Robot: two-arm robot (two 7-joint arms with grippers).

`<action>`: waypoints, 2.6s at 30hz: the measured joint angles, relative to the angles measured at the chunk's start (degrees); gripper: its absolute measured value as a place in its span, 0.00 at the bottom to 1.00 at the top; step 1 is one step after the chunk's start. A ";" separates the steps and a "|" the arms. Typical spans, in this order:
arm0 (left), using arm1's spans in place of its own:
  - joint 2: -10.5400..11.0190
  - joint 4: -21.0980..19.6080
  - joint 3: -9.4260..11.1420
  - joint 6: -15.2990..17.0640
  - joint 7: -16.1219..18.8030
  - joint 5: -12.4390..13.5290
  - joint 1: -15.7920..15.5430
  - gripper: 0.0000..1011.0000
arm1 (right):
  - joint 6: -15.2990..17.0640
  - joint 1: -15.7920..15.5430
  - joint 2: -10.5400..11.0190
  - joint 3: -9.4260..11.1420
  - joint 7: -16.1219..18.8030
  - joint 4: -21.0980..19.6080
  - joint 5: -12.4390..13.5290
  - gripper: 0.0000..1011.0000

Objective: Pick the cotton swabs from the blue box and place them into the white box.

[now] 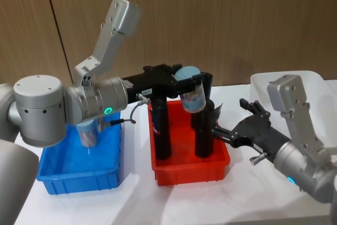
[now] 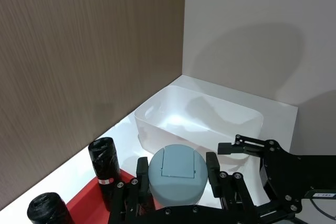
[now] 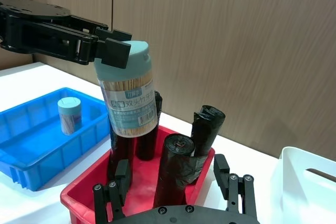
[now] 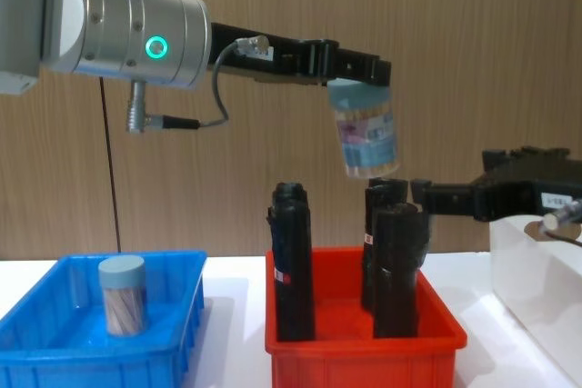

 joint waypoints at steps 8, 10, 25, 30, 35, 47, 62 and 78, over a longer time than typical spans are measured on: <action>0.00 0.00 0.00 0.00 -0.05 -0.02 -0.02 0.66 | 2.01 2.38 -1.26 -0.21 1.56 1.73 0.14 0.99; 0.00 0.00 0.00 0.00 -0.06 -0.02 -0.02 0.66 | 2.47 2.95 -1.59 -0.29 1.88 2.07 0.24 0.99; 0.00 -0.01 0.00 -0.01 -0.06 -0.02 -0.02 0.66 | 4.54 5.20 -3.03 -0.79 4.00 2.70 1.48 0.99; 0.00 0.00 0.00 -0.01 -0.05 -0.02 -0.02 0.66 | 4.96 5.60 -3.35 -1.03 4.54 2.62 1.76 0.99; 0.00 0.00 0.00 -0.01 -0.05 -0.02 -0.02 0.66 | 5.23 6.00 -3.68 -1.27 4.95 2.61 1.81 0.99; 0.00 0.00 0.00 -0.01 -0.05 -0.02 -0.02 0.66 | 5.44 7.21 -4.60 -1.85 5.33 4.02 1.45 0.99; 0.00 -0.01 0.00 -0.01 -0.05 -0.01 -0.02 0.66 | 5.21 9.29 -6.12 -2.64 5.09 6.97 0.37 0.99; 0.00 -0.01 -0.01 -0.02 -0.03 0.00 -0.02 0.66 | 4.27 10.96 -7.05 -2.88 4.49 9.48 0.06 0.66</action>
